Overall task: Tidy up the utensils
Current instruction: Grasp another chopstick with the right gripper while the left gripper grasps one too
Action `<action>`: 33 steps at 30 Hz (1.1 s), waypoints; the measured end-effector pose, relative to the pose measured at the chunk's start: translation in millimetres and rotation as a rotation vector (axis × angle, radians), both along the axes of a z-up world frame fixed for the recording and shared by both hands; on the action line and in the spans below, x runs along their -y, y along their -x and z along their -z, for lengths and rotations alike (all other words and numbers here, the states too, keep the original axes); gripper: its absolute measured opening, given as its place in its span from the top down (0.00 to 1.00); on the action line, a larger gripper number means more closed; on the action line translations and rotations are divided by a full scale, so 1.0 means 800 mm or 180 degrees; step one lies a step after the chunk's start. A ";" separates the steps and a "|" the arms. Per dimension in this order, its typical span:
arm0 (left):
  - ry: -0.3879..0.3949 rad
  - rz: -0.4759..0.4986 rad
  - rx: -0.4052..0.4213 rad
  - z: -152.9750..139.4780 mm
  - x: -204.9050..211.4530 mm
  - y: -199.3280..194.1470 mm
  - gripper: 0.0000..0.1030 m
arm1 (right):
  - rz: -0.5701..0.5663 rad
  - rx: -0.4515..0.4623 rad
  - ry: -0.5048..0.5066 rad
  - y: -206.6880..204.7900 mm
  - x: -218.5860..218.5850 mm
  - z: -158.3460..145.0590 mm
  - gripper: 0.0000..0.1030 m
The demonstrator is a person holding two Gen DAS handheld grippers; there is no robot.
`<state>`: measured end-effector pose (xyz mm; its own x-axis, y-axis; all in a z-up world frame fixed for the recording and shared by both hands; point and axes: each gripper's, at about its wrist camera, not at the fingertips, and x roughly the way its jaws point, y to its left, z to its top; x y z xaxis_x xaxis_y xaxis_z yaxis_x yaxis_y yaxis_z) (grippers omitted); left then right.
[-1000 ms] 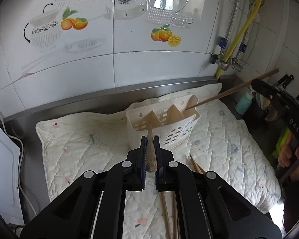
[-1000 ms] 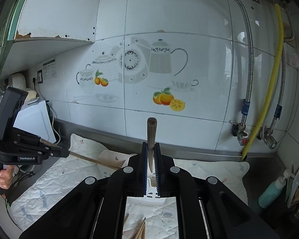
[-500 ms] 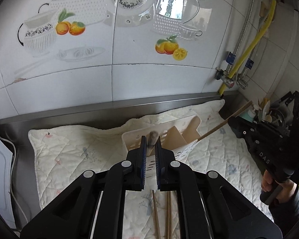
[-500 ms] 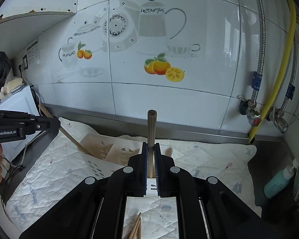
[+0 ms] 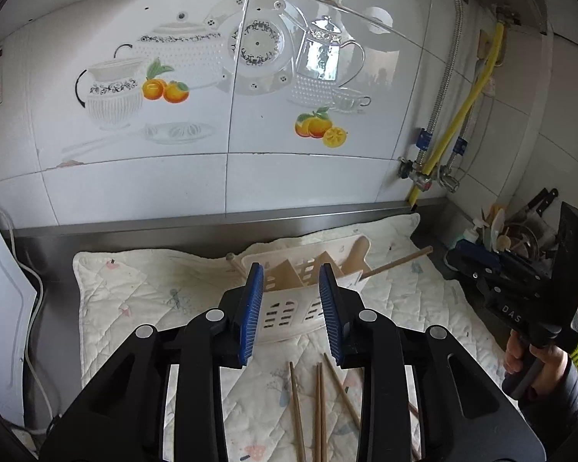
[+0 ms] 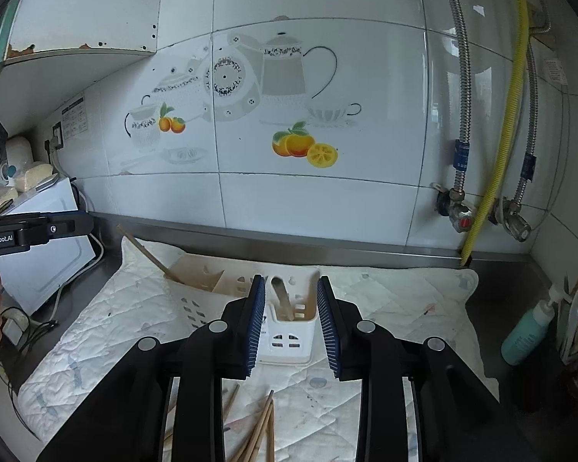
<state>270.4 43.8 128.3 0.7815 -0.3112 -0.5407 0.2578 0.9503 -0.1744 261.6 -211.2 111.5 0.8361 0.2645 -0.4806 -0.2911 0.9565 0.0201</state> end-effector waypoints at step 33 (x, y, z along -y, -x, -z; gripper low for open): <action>-0.0167 0.0188 -0.0790 0.284 0.026 0.156 0.77 | 0.0182 -0.0684 -0.0178 0.211 0.026 0.219 0.74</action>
<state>145.4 23.0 -98.9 0.6042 -0.3190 -0.7302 0.2687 0.9443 -0.1901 92.8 -232.3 -64.0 0.7304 0.2508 -0.6353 -0.2198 0.9670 0.1291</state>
